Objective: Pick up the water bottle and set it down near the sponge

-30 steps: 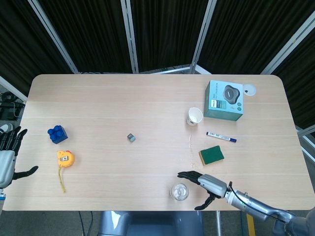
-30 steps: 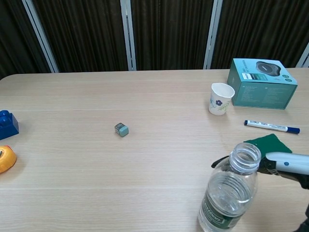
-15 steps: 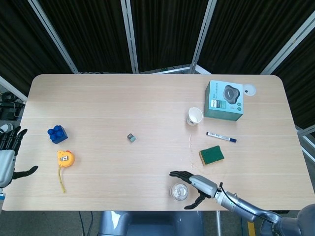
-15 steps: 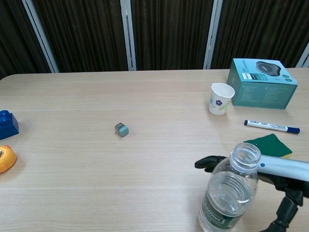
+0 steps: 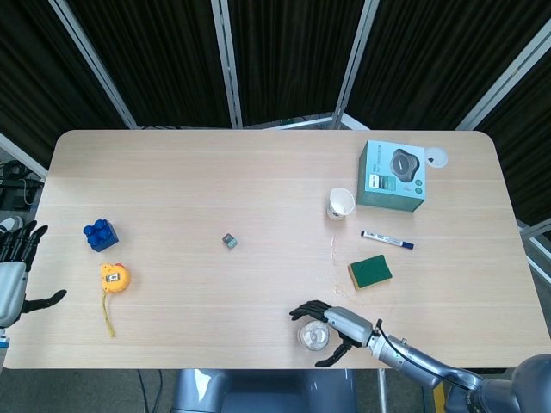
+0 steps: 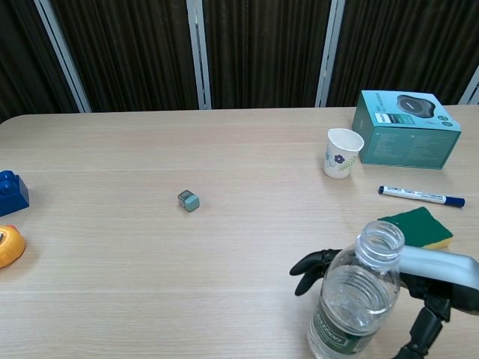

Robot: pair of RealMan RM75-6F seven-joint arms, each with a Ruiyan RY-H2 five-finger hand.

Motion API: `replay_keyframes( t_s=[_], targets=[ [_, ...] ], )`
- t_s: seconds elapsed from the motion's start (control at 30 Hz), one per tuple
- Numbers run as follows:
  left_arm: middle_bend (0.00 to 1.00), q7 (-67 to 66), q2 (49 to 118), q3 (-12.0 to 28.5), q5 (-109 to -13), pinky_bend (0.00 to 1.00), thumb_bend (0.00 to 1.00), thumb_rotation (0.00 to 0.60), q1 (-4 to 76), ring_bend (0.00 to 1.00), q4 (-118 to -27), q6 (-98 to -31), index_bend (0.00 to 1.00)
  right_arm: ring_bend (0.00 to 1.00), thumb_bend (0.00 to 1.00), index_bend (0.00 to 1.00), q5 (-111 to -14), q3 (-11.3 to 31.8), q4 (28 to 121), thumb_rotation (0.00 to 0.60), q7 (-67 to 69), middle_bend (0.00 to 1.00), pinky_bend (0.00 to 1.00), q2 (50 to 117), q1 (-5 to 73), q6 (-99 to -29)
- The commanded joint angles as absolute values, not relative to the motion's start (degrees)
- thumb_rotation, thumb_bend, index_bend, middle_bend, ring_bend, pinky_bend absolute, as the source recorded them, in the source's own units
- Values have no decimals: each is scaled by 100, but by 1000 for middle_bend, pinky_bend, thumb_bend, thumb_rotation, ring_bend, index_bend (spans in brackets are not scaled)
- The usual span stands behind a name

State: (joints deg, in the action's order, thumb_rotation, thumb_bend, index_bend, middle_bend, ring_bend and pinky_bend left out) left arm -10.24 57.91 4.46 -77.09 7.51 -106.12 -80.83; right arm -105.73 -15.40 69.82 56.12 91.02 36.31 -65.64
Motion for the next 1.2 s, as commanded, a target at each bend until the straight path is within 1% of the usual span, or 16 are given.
replay_keyframes(
  t_s=[0.03,0.1,0.17,0.23,0.3,0.37,0.47,0.57,0.8,0.93,1.13,1.17,1.2],
  targets=[
    [0,-1027,5792,446,-7698,0,0,600,755,0,-10609,-8076,0,148,0,229,-10524,-1508,6939,600,5564,259,68,9157,3610,-6585],
    [0,-1026,5790,445,-7684,0,0,600,758,0,-10611,-8066,0,181,0,271,-10495,-1491,6899,600,5531,294,123,9199,3586,-6618],
    [0,-1026,5788,442,-7685,0,0,600,760,0,-10616,-8063,0,220,0,329,-10472,-1480,6872,600,5512,329,210,9229,3566,-6645],
    [0,-1027,5788,436,-7691,0,0,600,760,0,-10622,-8064,0,261,6,383,-10446,-1469,6847,600,5493,357,276,9259,3539,-6682],
    [0,-1026,5784,431,-7689,0,0,600,761,0,-10630,-8059,0,303,46,429,-10427,-1453,6815,600,5456,391,311,9299,3500,-6741],
    [0,-1032,5783,429,-7686,0,0,600,763,0,-10633,-8056,0,346,131,476,-10412,-1445,6799,600,5442,435,331,9320,3476,-6778],
    [0,-1027,5778,424,-7693,0,0,600,758,0,-10642,-8066,0,389,227,517,-10358,-1413,6824,600,5449,480,346,9312,3447,-6825],
    [0,-1022,5776,422,-7699,0,0,600,754,0,-10648,-8078,0,399,288,525,-10308,-1384,6902,600,5463,488,347,9236,3453,-6831],
    [0,-970,5749,421,-7702,0,0,600,755,0,-10670,-8070,0,399,347,526,-10093,-1214,7156,600,5457,489,347,8870,3471,-6888],
    [0,-916,5721,420,-7720,0,0,600,749,0,-10684,-8078,0,402,376,526,-9884,-1043,7317,600,5416,489,347,8563,3457,-6957],
    [0,-815,5672,419,-7755,0,0,600,741,0,-10706,-8086,0,414,432,537,-9202,-630,7514,600,4811,501,350,8001,3427,-6722],
    [0,-802,5663,415,-7766,0,0,600,740,0,-10715,-8085,0,415,437,538,-8893,-439,7446,600,4518,502,351,7916,3418,-6622],
    [0,-794,5657,412,-7775,0,0,600,740,0,-10718,-8085,0,416,439,538,-8719,-346,7444,600,4336,502,351,7879,3419,-6526]
  ],
)
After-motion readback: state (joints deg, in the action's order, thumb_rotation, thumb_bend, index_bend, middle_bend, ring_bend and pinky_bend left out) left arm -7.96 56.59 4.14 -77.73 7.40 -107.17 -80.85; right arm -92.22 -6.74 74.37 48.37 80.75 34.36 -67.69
